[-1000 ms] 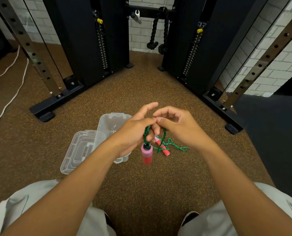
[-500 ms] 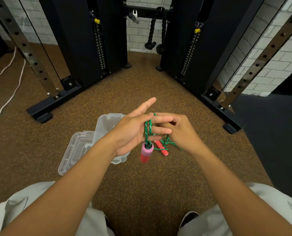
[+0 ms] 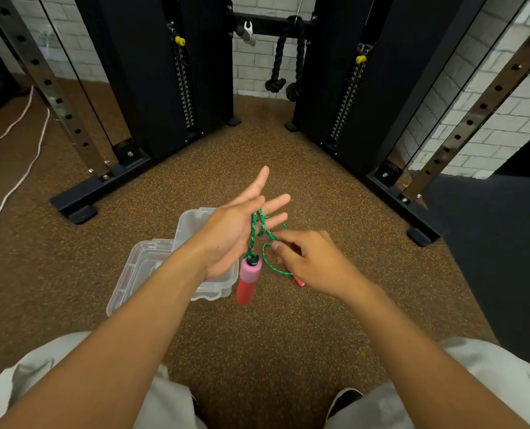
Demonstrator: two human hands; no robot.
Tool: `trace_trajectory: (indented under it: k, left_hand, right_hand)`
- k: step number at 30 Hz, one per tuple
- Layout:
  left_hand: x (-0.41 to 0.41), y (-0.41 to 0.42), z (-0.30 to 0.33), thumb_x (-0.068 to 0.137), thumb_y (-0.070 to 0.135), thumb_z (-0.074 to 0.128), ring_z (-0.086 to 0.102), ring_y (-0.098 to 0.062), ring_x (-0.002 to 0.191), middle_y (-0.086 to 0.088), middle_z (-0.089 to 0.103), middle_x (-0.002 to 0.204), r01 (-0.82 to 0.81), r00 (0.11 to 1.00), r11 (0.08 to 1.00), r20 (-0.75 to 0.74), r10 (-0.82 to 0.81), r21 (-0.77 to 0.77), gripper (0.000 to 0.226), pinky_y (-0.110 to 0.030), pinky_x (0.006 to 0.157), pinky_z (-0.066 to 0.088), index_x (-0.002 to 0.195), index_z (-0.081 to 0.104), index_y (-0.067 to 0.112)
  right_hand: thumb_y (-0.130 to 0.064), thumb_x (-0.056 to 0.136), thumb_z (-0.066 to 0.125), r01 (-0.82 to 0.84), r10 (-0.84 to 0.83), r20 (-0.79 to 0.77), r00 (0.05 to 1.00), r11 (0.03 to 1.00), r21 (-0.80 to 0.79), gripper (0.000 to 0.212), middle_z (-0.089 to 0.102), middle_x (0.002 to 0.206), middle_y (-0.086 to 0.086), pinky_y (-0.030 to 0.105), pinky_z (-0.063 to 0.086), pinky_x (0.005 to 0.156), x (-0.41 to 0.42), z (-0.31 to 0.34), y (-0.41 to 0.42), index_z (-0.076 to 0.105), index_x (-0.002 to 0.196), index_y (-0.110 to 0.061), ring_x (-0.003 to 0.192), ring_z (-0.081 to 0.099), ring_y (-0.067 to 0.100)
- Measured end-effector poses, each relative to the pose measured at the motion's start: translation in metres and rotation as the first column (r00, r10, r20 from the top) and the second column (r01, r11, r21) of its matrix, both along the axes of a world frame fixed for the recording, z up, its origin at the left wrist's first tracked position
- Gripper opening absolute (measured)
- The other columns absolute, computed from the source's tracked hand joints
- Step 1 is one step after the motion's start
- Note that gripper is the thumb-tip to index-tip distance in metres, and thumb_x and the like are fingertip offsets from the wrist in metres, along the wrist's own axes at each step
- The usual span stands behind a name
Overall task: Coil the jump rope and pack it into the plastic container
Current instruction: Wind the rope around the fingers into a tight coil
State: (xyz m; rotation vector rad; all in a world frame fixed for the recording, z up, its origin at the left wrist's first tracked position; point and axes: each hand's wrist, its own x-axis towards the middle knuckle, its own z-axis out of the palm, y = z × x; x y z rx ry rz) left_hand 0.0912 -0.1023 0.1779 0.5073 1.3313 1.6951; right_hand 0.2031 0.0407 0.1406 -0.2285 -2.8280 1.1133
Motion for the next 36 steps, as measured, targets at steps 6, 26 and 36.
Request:
trace_trajectory:
  k: [6,26,36]
  left_hand:
    - [0.001,0.003,0.000,0.112,0.016,0.028,0.061,-0.018,0.131,0.002,0.056,0.152,-0.083,0.996,0.996,0.023,0.082,0.030,0.057,-0.047,0.114,0.041,0.158,0.021,0.049]
    - [0.014,0.014,0.000,0.108,0.025,0.042,0.074,-0.025,0.069,-0.009,0.073,0.073,0.036,0.998,0.998,-0.053,-0.039,-0.059,0.043,-0.049,0.092,0.057,0.151,0.045,0.023]
    - [0.006,0.011,0.006,0.103,0.047,0.039,0.069,-0.029,0.121,-0.018,0.071,0.130,-0.080,0.983,0.994,0.174,0.067,0.069,0.060,-0.048,0.095,0.051,0.159,0.025,0.027]
  right_hand:
    - [-0.022,0.092,0.070,-0.043,0.039,-0.086,0.996,0.998,-0.042,0.033,0.060,0.054,0.009,0.037,0.044,0.054,0.006,0.029,0.000,0.058,0.065,-0.007,0.047,0.046,0.016]
    - [-0.024,0.096,0.071,0.155,-0.130,-0.284,0.950,0.986,0.067,0.016,0.074,0.087,-0.004,0.022,0.045,0.075,-0.003,0.040,0.030,0.081,0.108,-0.025,0.079,0.064,0.009]
    - [-0.020,0.103,0.055,0.077,-0.080,0.055,0.995,0.995,0.068,0.029,0.070,0.067,-0.010,0.031,0.052,0.068,-0.003,0.012,0.018,0.064,0.076,-0.017,0.066,0.071,0.016]
